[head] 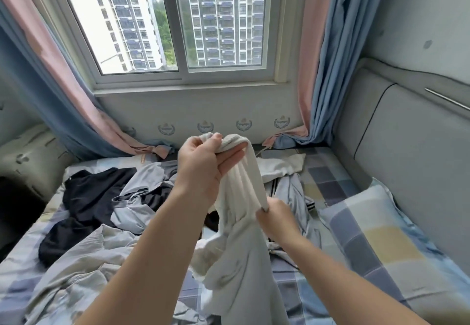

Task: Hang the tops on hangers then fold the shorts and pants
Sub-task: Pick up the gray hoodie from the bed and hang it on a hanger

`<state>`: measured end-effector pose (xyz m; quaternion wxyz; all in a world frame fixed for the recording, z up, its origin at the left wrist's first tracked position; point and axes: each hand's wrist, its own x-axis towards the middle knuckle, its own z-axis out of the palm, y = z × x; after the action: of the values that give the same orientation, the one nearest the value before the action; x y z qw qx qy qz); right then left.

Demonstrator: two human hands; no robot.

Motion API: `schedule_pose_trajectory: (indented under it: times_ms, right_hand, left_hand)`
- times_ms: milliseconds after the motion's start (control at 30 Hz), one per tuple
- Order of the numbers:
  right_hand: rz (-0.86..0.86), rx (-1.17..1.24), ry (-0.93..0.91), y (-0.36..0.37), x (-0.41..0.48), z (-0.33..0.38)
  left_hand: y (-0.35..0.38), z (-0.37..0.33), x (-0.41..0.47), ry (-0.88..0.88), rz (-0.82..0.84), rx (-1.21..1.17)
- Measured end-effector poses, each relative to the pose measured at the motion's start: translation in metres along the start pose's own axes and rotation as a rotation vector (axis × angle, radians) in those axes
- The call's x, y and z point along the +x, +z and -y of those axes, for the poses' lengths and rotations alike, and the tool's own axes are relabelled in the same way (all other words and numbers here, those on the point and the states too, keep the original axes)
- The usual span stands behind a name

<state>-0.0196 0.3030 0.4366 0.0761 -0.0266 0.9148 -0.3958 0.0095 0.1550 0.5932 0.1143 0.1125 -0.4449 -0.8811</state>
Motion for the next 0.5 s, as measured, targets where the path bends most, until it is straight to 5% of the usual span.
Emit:
schedule_pose_trajectory:
  times_ms: [200, 500]
  right_hand:
    - [0.008, -0.026, 0.164, -0.032, 0.012, -0.077]
    - [-0.214, 0.447, -0.224, -0.144, 0.021, 0.036]
  left_hand:
    - [0.008, -0.018, 0.008, 0.136, -0.028, -0.069]
    - [0.001, 0.01, 0.026, 0.084, -0.083, 0.169]
